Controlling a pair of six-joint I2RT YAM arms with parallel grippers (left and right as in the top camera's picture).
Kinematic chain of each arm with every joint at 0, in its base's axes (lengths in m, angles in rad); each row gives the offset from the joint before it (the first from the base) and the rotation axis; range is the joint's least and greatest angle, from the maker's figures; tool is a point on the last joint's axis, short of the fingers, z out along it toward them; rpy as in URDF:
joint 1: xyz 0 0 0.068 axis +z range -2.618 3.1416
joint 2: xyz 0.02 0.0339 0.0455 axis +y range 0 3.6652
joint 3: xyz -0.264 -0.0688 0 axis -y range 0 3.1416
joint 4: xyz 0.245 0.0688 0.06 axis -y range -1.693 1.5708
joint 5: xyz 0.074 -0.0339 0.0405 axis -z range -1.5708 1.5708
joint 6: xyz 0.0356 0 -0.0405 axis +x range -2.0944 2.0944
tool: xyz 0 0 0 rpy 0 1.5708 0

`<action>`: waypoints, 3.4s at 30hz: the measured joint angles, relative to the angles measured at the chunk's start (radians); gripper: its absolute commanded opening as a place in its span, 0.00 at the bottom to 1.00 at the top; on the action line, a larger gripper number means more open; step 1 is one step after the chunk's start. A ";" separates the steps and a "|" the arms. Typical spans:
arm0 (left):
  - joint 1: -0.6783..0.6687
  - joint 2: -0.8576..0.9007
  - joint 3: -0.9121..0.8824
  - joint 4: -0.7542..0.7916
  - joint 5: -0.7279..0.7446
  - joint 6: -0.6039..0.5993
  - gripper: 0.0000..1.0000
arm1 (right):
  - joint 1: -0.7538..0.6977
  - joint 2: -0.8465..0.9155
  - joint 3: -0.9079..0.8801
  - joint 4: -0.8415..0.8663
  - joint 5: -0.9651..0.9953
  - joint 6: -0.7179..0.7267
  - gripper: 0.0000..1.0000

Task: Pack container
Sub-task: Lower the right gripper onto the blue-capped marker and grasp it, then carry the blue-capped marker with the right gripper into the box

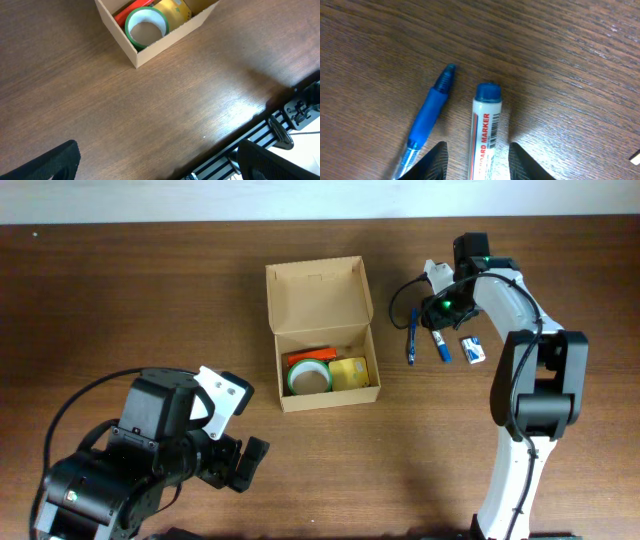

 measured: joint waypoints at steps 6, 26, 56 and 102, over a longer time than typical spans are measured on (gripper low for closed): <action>0.000 0.000 0.000 0.000 0.000 0.000 1.00 | 0.000 0.002 0.000 0.000 0.035 0.000 0.35; 0.000 0.000 0.000 0.000 0.000 0.000 1.00 | 0.000 0.003 0.000 0.016 0.046 0.001 0.32; 0.000 0.000 0.000 0.000 0.000 0.000 1.00 | -0.004 0.000 -0.032 0.055 0.051 0.023 0.04; 0.000 0.000 0.000 0.000 0.000 0.000 0.99 | 0.461 -0.068 0.690 -0.630 -0.009 -0.313 0.04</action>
